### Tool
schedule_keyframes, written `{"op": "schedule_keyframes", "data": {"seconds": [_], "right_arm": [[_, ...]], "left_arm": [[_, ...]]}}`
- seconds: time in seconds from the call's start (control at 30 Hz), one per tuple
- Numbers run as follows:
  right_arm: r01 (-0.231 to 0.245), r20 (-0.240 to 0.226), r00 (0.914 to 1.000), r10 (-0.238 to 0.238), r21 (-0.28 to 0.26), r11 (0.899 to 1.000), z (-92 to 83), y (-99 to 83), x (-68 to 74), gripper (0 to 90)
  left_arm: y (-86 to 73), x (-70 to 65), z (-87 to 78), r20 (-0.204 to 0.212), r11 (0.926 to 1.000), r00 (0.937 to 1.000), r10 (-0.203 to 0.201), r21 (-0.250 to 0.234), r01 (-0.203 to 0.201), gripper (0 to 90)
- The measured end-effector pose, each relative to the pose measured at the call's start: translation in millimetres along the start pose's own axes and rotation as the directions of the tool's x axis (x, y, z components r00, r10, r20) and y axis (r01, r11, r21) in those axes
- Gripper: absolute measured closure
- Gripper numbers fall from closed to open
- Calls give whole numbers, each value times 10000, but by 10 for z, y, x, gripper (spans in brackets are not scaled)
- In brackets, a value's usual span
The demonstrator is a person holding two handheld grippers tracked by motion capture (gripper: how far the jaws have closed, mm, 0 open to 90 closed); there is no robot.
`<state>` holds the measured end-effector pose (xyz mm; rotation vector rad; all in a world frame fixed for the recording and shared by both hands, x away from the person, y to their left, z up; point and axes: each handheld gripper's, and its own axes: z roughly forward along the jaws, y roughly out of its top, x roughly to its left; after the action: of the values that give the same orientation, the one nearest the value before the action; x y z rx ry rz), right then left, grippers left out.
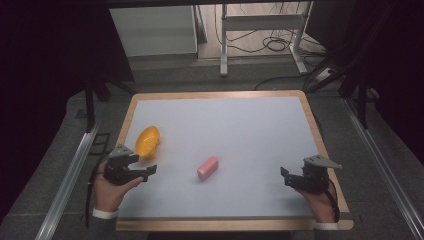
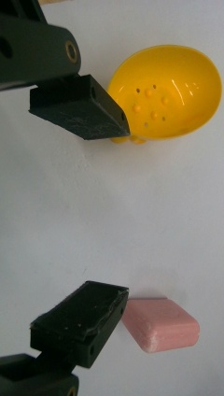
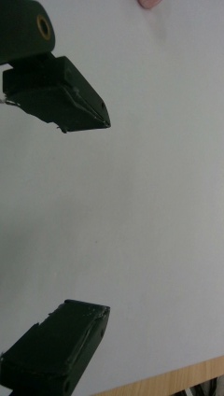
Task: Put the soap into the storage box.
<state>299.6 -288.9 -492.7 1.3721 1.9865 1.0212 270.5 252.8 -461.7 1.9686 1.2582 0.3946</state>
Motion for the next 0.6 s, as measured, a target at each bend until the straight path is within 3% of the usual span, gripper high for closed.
{"op": "schedule_keyframes", "data": {"seconds": [0.17,0.33,0.6], "right_arm": [[145,-79,9999,-147,-233,9996,-23,5,-11,90],[435,-141,9989,-438,-233,9988,-10,18,53,90],[416,-56,9991,-417,-281,9987,-18,17,41,90]], "left_arm": [[50,-34,5,-288,9997,9993,249,3,-249,217],[111,-71,12,-258,9993,9990,372,59,-371,218],[178,-104,40,-145,9984,9986,502,259,-499,217]]}}
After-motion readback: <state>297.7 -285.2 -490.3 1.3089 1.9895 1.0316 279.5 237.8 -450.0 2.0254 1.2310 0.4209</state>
